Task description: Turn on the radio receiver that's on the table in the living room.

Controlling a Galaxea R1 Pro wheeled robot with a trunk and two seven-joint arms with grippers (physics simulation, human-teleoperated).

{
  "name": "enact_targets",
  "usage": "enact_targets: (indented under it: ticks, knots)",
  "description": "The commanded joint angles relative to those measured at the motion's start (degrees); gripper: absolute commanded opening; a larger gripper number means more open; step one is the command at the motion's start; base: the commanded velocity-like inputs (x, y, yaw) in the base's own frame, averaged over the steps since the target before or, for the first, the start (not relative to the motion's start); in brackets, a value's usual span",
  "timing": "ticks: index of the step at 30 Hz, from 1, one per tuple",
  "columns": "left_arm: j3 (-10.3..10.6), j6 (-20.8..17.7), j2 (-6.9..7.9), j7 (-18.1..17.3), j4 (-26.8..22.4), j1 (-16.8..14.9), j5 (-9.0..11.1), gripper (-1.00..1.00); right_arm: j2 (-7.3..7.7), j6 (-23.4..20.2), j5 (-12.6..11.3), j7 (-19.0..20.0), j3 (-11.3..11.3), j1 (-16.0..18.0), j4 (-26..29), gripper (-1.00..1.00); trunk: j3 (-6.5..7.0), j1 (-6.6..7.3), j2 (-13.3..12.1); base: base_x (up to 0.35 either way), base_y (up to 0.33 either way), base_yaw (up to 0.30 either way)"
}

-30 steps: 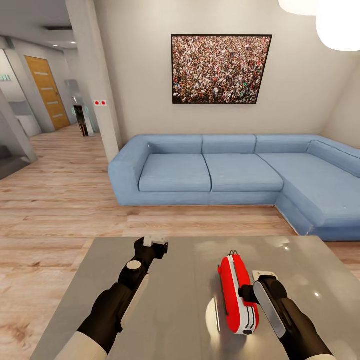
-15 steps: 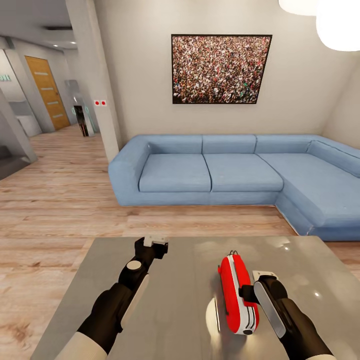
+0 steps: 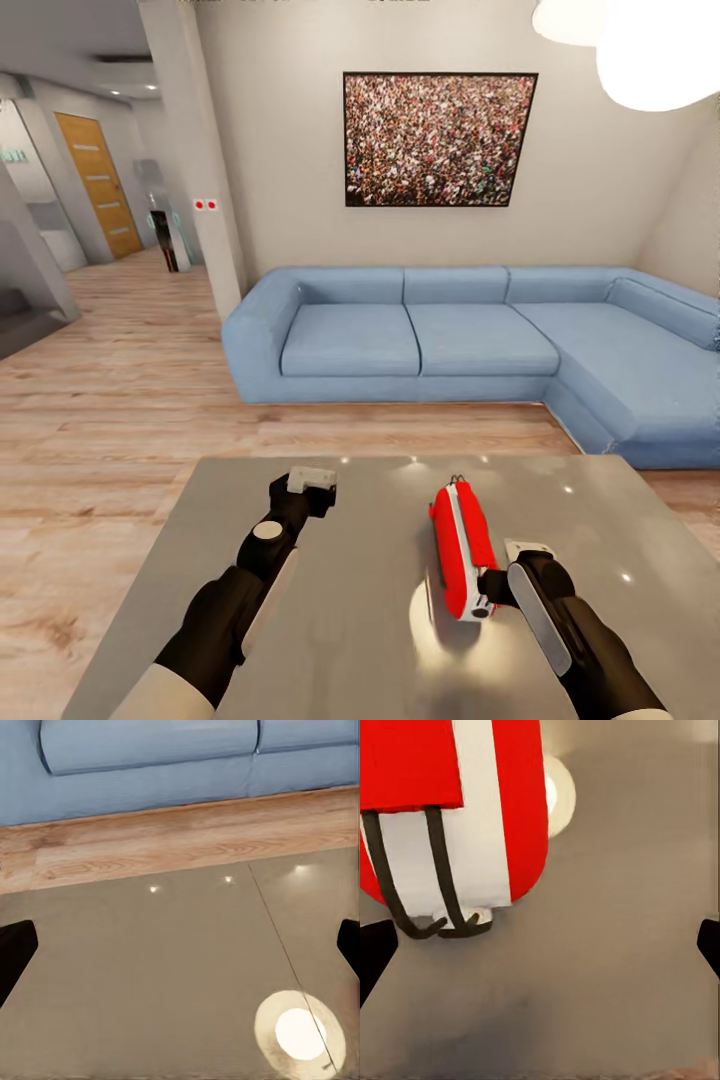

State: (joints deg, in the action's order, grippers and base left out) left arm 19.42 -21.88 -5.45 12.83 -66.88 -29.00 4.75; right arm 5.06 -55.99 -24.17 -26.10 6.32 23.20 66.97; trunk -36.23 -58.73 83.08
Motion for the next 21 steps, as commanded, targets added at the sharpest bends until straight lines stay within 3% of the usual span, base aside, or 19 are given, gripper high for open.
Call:
enact_targets:
  ticks: [1, 21]
  knots:
    - [0.0, 0.0, 0.00, 0.0, 0.0, 0.0, 0.0, 1.00, 0.01, 0.0, 0.0, 0.0, 0.0, 0.0, 0.0, 1.00, 0.00, 0.00, 0.0, -0.334, 0.000, 0.000]
    - [0.0, 0.0, 0.00, 0.0, 0.1, 0.0, 0.0, 1.00, -0.05, 0.0, 0.0, 0.0, 0.0, 0.0, 0.0, 1.00, 0.00, 0.00, 0.0, -0.335, 0.000, 0.000]
